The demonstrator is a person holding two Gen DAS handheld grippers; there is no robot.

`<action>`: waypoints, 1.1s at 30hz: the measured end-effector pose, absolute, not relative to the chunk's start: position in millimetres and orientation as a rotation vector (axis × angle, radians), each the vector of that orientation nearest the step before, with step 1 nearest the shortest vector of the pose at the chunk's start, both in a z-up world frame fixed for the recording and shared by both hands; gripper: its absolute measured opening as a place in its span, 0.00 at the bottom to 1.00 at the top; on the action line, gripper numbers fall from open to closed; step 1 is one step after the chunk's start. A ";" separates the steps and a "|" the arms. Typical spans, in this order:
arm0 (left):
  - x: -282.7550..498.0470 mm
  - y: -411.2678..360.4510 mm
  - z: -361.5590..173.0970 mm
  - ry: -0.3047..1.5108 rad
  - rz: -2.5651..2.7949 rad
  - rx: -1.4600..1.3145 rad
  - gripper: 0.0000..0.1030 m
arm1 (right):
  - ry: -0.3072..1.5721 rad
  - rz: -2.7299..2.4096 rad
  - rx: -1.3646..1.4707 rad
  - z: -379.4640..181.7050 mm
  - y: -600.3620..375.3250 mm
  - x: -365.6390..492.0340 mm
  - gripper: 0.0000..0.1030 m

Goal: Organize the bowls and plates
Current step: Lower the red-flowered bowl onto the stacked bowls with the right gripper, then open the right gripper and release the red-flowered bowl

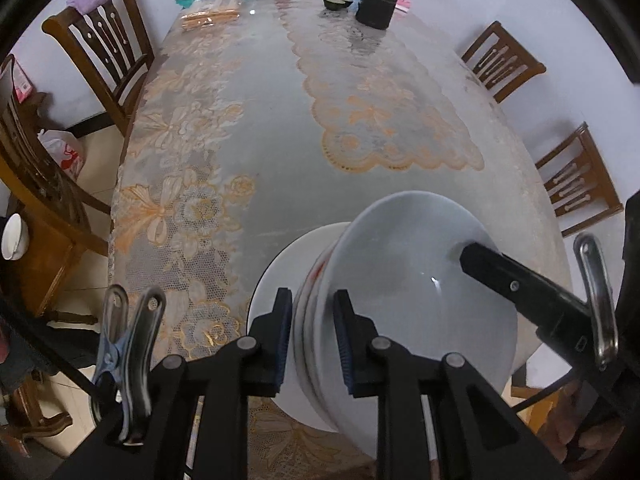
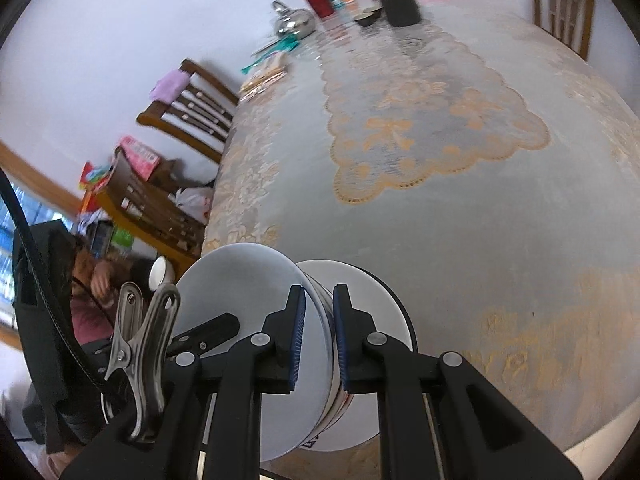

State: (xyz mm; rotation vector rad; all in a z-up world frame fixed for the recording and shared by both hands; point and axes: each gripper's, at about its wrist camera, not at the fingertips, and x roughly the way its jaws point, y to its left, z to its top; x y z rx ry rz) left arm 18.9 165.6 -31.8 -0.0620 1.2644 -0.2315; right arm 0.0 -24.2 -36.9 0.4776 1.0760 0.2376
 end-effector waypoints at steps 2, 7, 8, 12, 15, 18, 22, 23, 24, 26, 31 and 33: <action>16.9 170.5 -29.2 1.256 -0.242 -0.067 0.24 | 1.045 0.215 0.475 -30.6 -23.5 -5.6 0.16; 7.6 177.2 -13.8 1.205 -0.269 -0.052 0.32 | 0.969 0.174 0.444 -9.2 -16.7 -22.4 0.28; 4.9 177.2 -9.6 1.193 -0.271 -0.040 0.32 | 0.963 0.170 0.438 -6.5 -15.0 -24.5 0.28; -6.2 179.3 5.7 1.152 -0.282 -0.027 0.32 | 0.938 0.154 0.433 4.3 -10.8 -36.6 0.28; -14.8 182.5 14.3 1.136 -0.281 -0.037 0.33 | 0.921 0.145 0.432 11.6 -8.9 -46.6 0.29; -24.6 183.2 20.5 1.130 -0.277 -0.040 0.36 | 0.909 0.144 0.423 18.4 -6.9 -57.1 0.32; -38.5 180.2 26.3 1.121 -0.279 -0.035 0.41 | 0.901 0.146 0.404 25.5 -5.1 -72.9 0.33; -43.1 179.4 27.9 1.119 -0.281 -0.039 0.43 | 0.899 0.143 0.402 26.5 -5.1 -77.3 0.33; -46.6 178.2 28.6 1.119 -0.281 -0.042 0.45 | 0.899 0.141 0.401 27.3 -5.0 -82.2 0.33; -52.5 177.0 29.0 1.122 -0.285 -0.046 0.54 | 0.901 0.141 0.398 27.8 -5.2 -89.8 0.33; -62.1 174.2 25.5 1.134 -0.276 -0.048 0.55 | 0.911 0.137 0.387 24.9 -4.4 -105.5 0.33; -64.8 173.8 24.7 1.137 -0.273 -0.055 0.55 | 0.912 0.132 0.389 23.4 -4.5 -109.7 0.33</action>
